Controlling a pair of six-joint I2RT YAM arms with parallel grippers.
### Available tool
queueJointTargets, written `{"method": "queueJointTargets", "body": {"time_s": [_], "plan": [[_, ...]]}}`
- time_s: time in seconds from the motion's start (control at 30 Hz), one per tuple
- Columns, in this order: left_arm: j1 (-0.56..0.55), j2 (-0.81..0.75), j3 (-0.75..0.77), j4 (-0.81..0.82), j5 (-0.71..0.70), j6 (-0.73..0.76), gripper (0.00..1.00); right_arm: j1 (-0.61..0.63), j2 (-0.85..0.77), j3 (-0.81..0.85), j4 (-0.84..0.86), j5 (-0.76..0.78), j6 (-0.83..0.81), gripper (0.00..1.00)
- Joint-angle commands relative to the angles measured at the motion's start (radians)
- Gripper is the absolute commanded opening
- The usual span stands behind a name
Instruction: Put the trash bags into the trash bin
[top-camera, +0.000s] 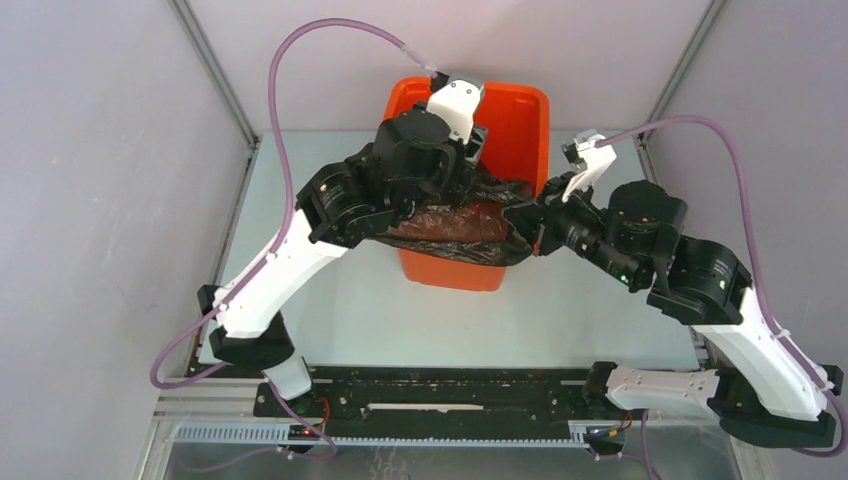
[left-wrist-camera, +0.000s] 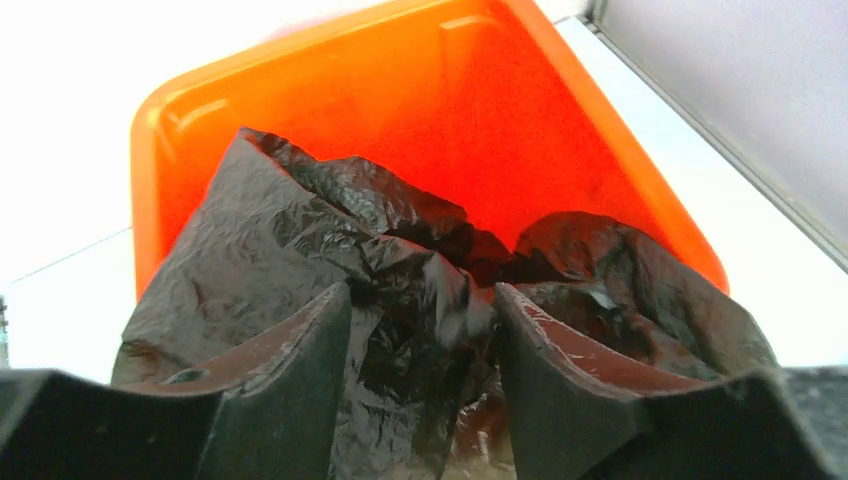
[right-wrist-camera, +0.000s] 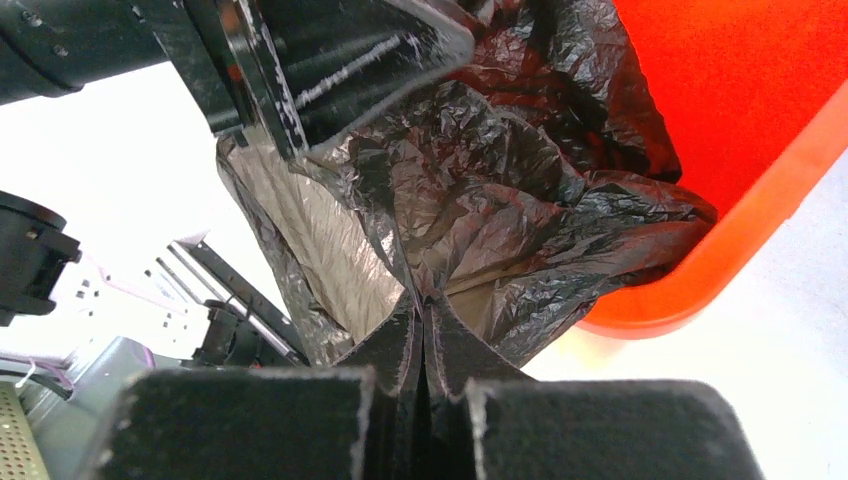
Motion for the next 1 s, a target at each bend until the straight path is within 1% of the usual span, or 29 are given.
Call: {"method": "queueJointTargets", "body": {"time_s": [0.0, 0.03, 0.07, 0.17, 0.23, 0.27, 0.33, 0.4, 0.47, 0.53, 0.57, 0.6, 0.67, 0.7, 0.73, 0.77, 0.8, 0.83, 0.9, 0.97], "plan": [[-0.009, -0.041, 0.053, 0.044, -0.198, 0.036, 0.48, -0.027, -0.041, -0.018, 0.032, -0.061, 0.003, 0.00], [-0.009, -0.047, 0.047, 0.046, -0.230, 0.029, 0.39, -0.034, -0.047, -0.025, 0.034, -0.068, 0.002, 0.00], [-0.007, -0.052, 0.042, 0.049, -0.271, 0.021, 0.32, -0.042, -0.051, -0.032, 0.035, -0.075, 0.002, 0.00], [0.001, -0.072, 0.021, 0.071, -0.356, 0.014, 0.22, -0.061, -0.068, -0.060, 0.039, -0.087, 0.007, 0.00], [0.032, -0.088, 0.011, 0.082, -0.358, -0.016, 0.17, -0.073, -0.088, -0.091, 0.046, -0.088, 0.016, 0.00], [0.065, -0.097, 0.009, 0.075, -0.333, -0.055, 0.14, -0.080, -0.098, -0.107, 0.047, -0.088, 0.022, 0.00], [0.152, -0.122, -0.005, 0.041, -0.259, -0.176, 0.08, -0.092, -0.122, -0.134, 0.042, -0.090, 0.034, 0.00], [0.267, -0.177, -0.083, 0.044, -0.155, -0.319, 0.03, -0.101, -0.144, -0.157, 0.033, -0.093, 0.044, 0.00], [0.391, -0.259, -0.236, 0.124, -0.020, -0.438, 0.01, -0.105, -0.166, -0.181, 0.027, -0.101, 0.052, 0.00], [0.525, -0.372, -0.431, 0.256, 0.128, -0.548, 0.01, -0.106, -0.182, -0.204, 0.022, -0.104, 0.063, 0.00], [0.560, -0.419, -0.536, 0.320, 0.191, -0.615, 0.01, -0.106, -0.188, -0.210, 0.018, -0.104, 0.068, 0.00], [0.641, -0.457, -0.630, 0.384, 0.261, -0.708, 0.01, -0.108, -0.193, -0.216, 0.017, -0.103, 0.073, 0.00], [0.741, -0.524, -0.794, 0.480, 0.374, -0.837, 0.01, -0.110, -0.196, -0.221, 0.012, -0.101, 0.077, 0.00], [0.780, -0.549, -0.859, 0.523, 0.423, -0.877, 0.02, -0.111, -0.196, -0.222, 0.010, -0.100, 0.078, 0.00], [0.804, -0.571, -0.912, 0.553, 0.459, -0.901, 0.05, -0.112, -0.195, -0.222, 0.010, -0.100, 0.078, 0.00], [0.820, -0.584, -0.940, 0.562, 0.487, -0.906, 0.11, -0.113, -0.194, -0.221, 0.011, -0.101, 0.075, 0.01], [0.830, -0.596, -0.951, 0.558, 0.505, -0.894, 0.19, -0.113, -0.192, -0.221, 0.012, -0.105, 0.073, 0.02], [0.833, -0.606, -0.950, 0.540, 0.512, -0.870, 0.28, -0.114, -0.190, -0.220, 0.014, -0.107, 0.073, 0.03], [0.834, -0.634, -0.932, 0.507, 0.530, -0.813, 0.56, -0.114, -0.189, -0.216, 0.015, -0.108, 0.070, 0.07], [0.834, -0.671, -0.922, 0.470, 0.541, -0.771, 0.79, -0.114, -0.189, -0.212, 0.014, -0.108, 0.065, 0.09]]}}
